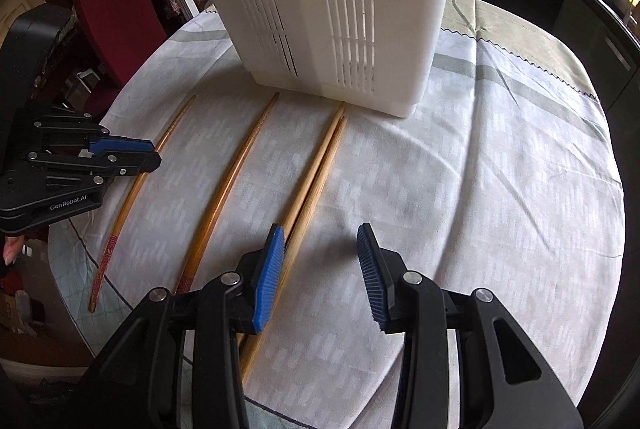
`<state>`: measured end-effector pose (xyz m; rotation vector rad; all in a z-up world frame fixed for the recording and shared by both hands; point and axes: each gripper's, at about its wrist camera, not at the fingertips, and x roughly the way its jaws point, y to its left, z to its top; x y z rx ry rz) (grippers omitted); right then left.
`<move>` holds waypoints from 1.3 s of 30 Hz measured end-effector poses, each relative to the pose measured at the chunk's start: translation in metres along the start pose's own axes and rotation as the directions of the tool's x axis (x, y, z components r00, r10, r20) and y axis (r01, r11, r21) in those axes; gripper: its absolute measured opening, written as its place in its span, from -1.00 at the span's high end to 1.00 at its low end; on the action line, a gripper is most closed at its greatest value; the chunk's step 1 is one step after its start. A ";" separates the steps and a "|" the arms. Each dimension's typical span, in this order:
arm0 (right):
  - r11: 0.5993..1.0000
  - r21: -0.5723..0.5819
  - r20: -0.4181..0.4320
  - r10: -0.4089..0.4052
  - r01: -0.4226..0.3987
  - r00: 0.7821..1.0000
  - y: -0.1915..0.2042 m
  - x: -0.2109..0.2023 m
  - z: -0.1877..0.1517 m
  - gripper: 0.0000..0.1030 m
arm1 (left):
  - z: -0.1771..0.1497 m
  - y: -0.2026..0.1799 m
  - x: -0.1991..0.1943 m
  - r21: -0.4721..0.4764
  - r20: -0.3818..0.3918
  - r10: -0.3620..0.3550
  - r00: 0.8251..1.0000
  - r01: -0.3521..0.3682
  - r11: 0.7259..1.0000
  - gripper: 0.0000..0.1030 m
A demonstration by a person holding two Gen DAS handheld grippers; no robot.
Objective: Organize utensils
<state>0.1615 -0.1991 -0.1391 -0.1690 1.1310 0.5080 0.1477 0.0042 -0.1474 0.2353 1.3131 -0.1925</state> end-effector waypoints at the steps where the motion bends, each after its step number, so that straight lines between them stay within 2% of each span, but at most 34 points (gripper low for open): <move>1: 1.000 -0.004 -0.002 -0.008 0.008 1.000 0.000 0.000 0.000 0.26 | 0.000 0.001 0.000 -0.003 0.001 0.000 1.000 0.000 1.000 0.69; 7: 0.997 -0.002 -0.001 -0.083 0.083 0.997 -0.005 -0.004 0.002 0.22 | -0.001 0.011 -0.001 -0.018 0.007 -0.001 1.000 0.002 1.000 0.45; 13: 0.998 -0.003 -0.003 -0.055 0.055 0.998 -0.007 -0.002 0.003 0.22 | -0.001 0.011 -0.002 -0.023 0.007 0.001 1.000 -0.001 1.000 0.39; 17: 0.996 -0.023 -0.015 -0.082 0.081 0.997 0.000 0.001 0.000 0.21 | 0.001 0.014 -0.001 -0.025 0.006 0.002 1.000 -0.002 1.000 0.36; 20: 0.989 -0.014 0.003 -0.150 0.150 0.989 -0.008 -0.008 -0.001 0.21 | 0.001 0.016 0.000 -0.030 0.006 0.002 1.000 -0.002 1.000 0.29; 26: 0.996 -0.008 -0.013 -0.090 0.090 0.996 -0.008 -0.009 0.004 0.21 | 0.003 0.022 0.003 -0.062 -0.014 -0.033 0.999 0.033 0.998 0.27; 28: 0.995 -0.020 -0.029 -0.095 0.094 0.995 -0.003 -0.002 0.005 0.21 | 0.003 0.022 0.004 -0.073 -0.028 -0.054 0.998 0.052 0.996 0.08; 30: 0.995 -0.033 -0.038 -0.098 0.097 0.994 0.003 0.003 0.006 0.21 | 0.002 0.016 0.005 -0.059 -0.036 -0.049 0.998 0.047 0.997 -0.01; 34: 0.994 -0.038 -0.053 -0.103 0.101 0.993 0.005 0.010 0.011 0.22 | 0.003 0.010 0.006 -0.076 -0.035 -0.050 0.998 0.047 0.996 -0.01; 37: 0.994 -0.026 -0.045 -0.107 0.106 0.993 0.005 0.011 0.014 0.31 | 0.004 0.008 0.006 -0.086 -0.028 -0.041 0.999 0.039 0.996 0.00; 38: 0.994 -0.023 -0.041 -0.108 0.107 0.993 0.004 0.011 0.016 0.32 | 0.005 0.007 0.005 -0.084 -0.021 -0.040 0.999 0.038 0.996 0.02; 39: 0.994 -0.021 -0.037 -0.108 0.108 0.993 0.004 0.012 0.017 0.35 | 0.006 0.008 0.005 -0.086 -0.014 -0.040 0.999 0.039 0.995 0.13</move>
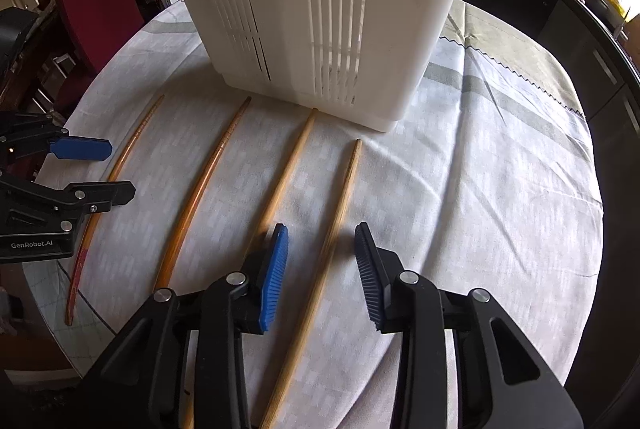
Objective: Organize utensils
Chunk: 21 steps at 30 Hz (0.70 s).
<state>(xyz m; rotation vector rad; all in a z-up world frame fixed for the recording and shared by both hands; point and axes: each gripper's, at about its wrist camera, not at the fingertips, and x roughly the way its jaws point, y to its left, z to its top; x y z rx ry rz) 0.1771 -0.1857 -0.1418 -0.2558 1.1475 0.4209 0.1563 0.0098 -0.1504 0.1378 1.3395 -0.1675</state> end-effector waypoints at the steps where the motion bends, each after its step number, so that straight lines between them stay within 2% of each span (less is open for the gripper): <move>1: 1.000 0.006 0.004 0.001 -0.001 1.000 -0.001 0.000 0.001 0.39 | 0.000 0.000 -0.001 -0.007 0.008 0.000 1.000 0.000 1.000 0.38; 2: 1.000 0.010 0.012 -0.004 0.004 1.000 -0.002 0.000 0.001 0.50 | 0.001 0.000 -0.002 -0.014 0.013 -0.003 1.000 0.003 1.000 0.51; 3: 1.000 0.013 0.018 -0.004 0.003 1.000 -0.002 0.000 0.001 0.56 | 0.002 0.002 -0.002 -0.024 0.016 -0.008 1.000 0.008 1.000 0.75; 4: 1.000 0.015 0.021 -0.004 0.003 1.000 -0.003 -0.001 0.000 0.58 | 0.003 0.004 -0.002 -0.037 0.017 -0.014 1.000 0.015 0.999 0.82; 8: 1.000 0.011 0.018 0.000 0.000 1.000 -0.009 0.001 0.006 0.64 | 0.007 0.014 -0.001 -0.072 0.012 -0.042 0.999 0.043 0.996 0.87; 12: 1.000 0.003 0.021 0.000 0.000 1.000 -0.008 0.002 0.007 0.85 | 0.008 0.019 0.000 -0.088 0.028 -0.050 0.998 0.052 0.995 0.88; 21: 0.996 0.067 0.135 0.054 -0.063 0.989 -0.026 -0.040 0.001 0.86 | 0.004 0.031 -0.015 -0.097 0.083 -0.073 0.994 0.081 0.992 0.88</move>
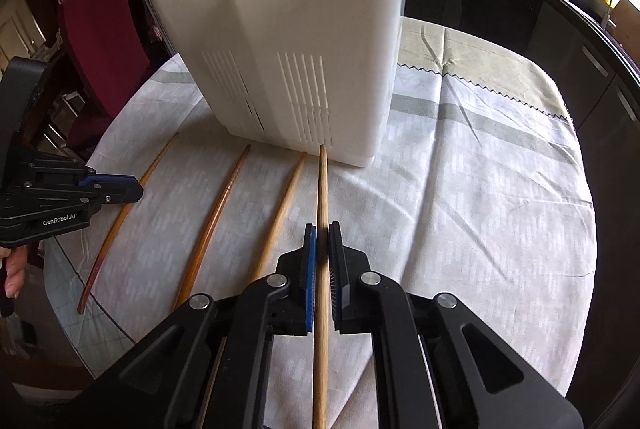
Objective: Organize utensils
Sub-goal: 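Lift both held chopsticks up toward the white holder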
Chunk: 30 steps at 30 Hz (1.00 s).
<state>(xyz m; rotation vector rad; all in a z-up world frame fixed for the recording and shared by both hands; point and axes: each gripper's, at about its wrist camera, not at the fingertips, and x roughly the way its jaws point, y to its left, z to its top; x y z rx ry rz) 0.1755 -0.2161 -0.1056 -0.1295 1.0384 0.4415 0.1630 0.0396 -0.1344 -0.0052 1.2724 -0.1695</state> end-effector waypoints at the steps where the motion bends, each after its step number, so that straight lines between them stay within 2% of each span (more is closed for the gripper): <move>1: 1.000 0.006 0.018 0.009 -0.009 1.000 -0.002 -0.008 0.000 0.86 | 0.003 0.002 -0.005 0.003 0.013 -0.003 1.000 0.003 1.000 0.88; 10: 0.997 0.038 0.199 0.060 -0.068 0.978 -0.018 -0.092 -0.004 0.86 | -0.007 -0.021 -0.063 0.077 0.147 -0.014 0.989 0.003 0.997 0.88; 15: 0.995 0.039 0.257 0.075 -0.088 0.963 -0.025 -0.121 -0.009 0.86 | -0.013 -0.034 -0.089 0.111 0.209 -0.014 0.978 -0.009 0.994 0.88; 24: 0.994 0.020 0.310 0.096 -0.108 0.946 -0.013 -0.145 -0.027 0.86 | -0.018 -0.045 -0.108 0.137 0.261 -0.007 0.965 -0.030 0.990 0.88; 30: 0.993 0.033 0.333 0.096 -0.113 0.938 -0.018 -0.151 -0.030 0.86 | -0.019 -0.048 -0.112 0.141 0.278 -0.009 0.961 -0.032 0.989 0.88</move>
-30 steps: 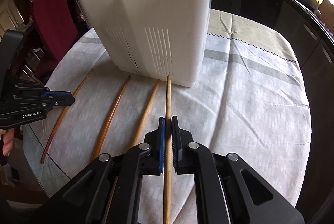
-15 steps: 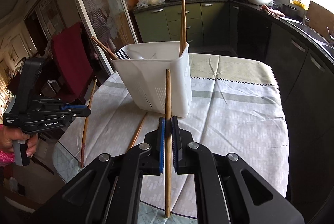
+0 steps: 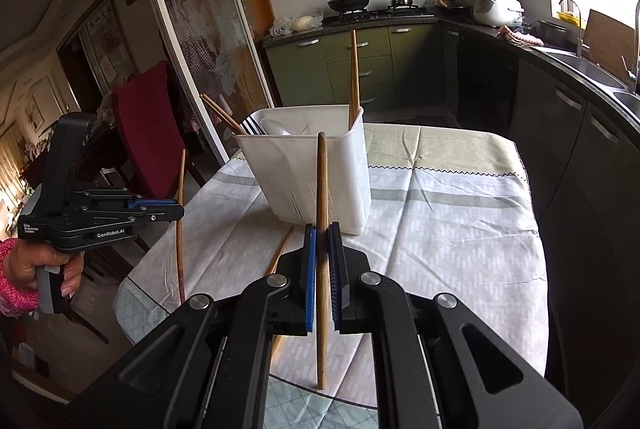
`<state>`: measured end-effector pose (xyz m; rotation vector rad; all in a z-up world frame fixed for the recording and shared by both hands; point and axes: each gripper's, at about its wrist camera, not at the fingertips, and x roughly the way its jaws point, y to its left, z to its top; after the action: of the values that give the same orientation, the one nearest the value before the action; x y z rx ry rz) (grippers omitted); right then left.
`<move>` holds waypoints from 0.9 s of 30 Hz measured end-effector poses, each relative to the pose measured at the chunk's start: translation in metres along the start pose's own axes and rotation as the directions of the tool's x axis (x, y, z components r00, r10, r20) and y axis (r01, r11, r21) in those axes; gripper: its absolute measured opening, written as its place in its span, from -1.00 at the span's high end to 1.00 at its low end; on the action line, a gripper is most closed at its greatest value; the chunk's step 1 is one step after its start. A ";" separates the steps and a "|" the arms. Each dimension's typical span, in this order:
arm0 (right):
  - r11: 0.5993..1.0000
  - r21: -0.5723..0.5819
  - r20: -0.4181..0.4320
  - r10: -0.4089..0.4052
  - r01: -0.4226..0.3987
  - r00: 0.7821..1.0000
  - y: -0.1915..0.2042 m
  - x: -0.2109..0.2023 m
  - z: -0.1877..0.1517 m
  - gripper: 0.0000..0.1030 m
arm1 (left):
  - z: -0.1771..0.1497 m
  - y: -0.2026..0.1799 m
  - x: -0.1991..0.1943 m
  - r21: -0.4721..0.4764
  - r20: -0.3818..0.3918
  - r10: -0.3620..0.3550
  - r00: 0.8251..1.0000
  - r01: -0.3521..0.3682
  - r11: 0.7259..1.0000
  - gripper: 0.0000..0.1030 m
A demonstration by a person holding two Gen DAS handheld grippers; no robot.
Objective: Organize utensils
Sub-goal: 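Lift both held chopsticks up toward the white holder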
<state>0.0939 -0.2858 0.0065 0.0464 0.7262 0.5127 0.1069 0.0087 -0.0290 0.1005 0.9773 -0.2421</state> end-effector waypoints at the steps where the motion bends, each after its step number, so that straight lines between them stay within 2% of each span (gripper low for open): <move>1: 1.000 0.001 0.002 0.000 0.000 1.000 0.000 -0.001 0.000 0.86 | 0.000 0.000 -0.001 0.002 0.003 0.001 1.000 -0.001 1.000 0.88; 21: 1.000 -0.013 0.017 -0.006 0.006 1.000 0.006 -0.008 0.004 0.86 | 0.001 -0.001 -0.033 0.009 0.090 -0.008 0.996 0.008 1.000 0.88; 27: 1.000 -0.021 0.047 -0.002 0.003 0.999 0.009 -0.016 0.017 0.86 | 0.007 -0.002 -0.049 0.015 0.126 -0.018 0.992 0.016 1.000 0.88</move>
<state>0.0906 -0.2830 0.0316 0.0379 0.6744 0.5149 0.0861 0.0133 0.0153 0.0882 0.8506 -0.2679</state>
